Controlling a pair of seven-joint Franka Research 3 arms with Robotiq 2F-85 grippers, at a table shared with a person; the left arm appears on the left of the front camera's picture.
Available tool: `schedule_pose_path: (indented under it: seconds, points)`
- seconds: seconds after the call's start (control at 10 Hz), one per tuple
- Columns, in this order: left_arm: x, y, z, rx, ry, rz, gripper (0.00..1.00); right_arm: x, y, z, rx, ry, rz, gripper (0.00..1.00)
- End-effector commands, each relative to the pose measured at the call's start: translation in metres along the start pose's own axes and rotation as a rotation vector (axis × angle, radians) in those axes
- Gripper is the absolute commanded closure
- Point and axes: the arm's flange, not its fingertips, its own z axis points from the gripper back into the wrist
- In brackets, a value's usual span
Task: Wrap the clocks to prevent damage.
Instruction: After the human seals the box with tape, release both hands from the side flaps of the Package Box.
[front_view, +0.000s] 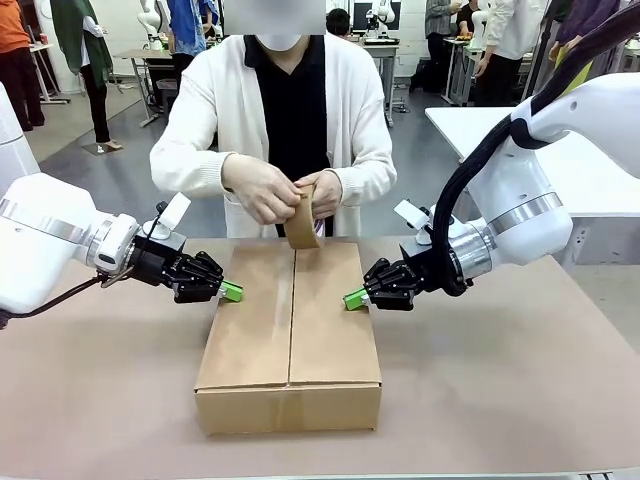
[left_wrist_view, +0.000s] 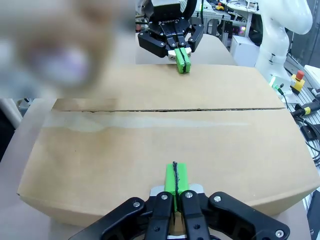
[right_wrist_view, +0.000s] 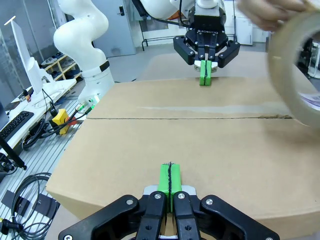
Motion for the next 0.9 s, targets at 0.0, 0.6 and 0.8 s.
schedule_pose_path:
  seconds: [0.0, 0.6, 0.8]
  points:
    - [-0.004, 0.0003, -0.0026, -0.001, 0.003, -0.004, 1.0, -0.0041, 0.0006, -0.0026, -0.013, -0.001, -0.013, 0.99]
    - [-0.004, 0.0003, -0.0026, -0.001, 0.003, -0.004, 1.0, -0.0041, 0.0006, -0.0026, -0.013, -0.001, -0.013, 0.99]
    - [-0.004, 0.0003, -0.0026, -0.001, 0.003, -0.004, 1.0, -0.0041, 0.0006, -0.0026, -0.013, -0.001, -0.013, 0.99]
